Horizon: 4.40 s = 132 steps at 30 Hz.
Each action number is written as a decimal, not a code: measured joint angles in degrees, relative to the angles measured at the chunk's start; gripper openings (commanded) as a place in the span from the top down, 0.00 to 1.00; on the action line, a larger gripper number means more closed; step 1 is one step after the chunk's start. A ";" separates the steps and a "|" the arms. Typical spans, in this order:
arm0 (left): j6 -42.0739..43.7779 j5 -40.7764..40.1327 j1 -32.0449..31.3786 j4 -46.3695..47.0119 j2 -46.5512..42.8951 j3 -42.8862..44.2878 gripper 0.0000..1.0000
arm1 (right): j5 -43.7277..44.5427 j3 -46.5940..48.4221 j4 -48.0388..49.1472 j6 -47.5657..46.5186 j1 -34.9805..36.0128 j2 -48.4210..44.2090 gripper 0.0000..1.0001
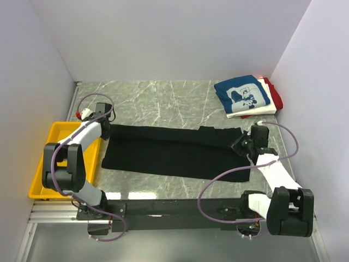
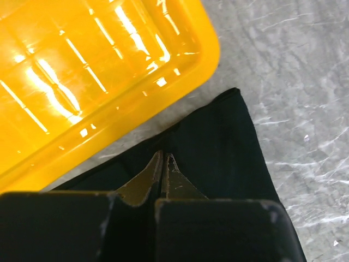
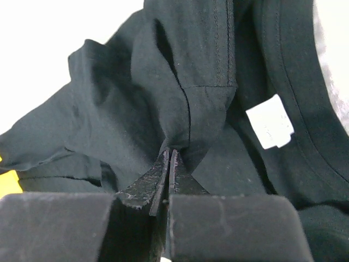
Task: Fold and stack the t-shirts
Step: Fold the tshirt
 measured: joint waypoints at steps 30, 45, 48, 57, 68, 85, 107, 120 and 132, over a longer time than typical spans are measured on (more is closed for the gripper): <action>6.45 11.41 -16.00 9.42 -0.98 7.15 0.34 | 6.47 21.22 0.83 -2.82 8.00 19.41 0.49; 15.61 23.43 -34.91 14.36 27.89 34.93 0.37 | 9.57 23.89 -0.37 -4.55 6.03 29.88 0.53; 16.76 24.61 -36.65 14.16 31.91 38.97 0.37 | 9.55 23.93 -0.33 -4.57 5.33 30.93 0.53; 18.58 27.23 -39.85 13.66 41.62 46.99 0.38 | 8.13 23.96 0.17 -4.52 5.20 33.99 0.59; 18.53 28.48 -40.81 13.35 44.13 48.50 0.59 | 5.86 23.93 0.94 -4.48 4.07 34.25 0.89; 17.86 30.47 -40.92 17.38 41.29 44.00 0.88 | 2.23 21.03 1.33 -3.82 3.10 26.58 0.98; 15.82 32.98 -42.69 28.70 25.92 23.47 0.90 | -0.83 8.22 0.74 -2.89 3.08 5.31 1.00; 14.08 31.39 -46.88 32.59 17.44 10.01 0.94 | -3.91 -3.72 -2.75 -1.40 3.08 -10.95 1.00; 12.41 28.35 -48.76 35.63 13.31 0.92 0.89 | -6.25 -12.31 -7.87 2.27 3.08 -25.51 0.87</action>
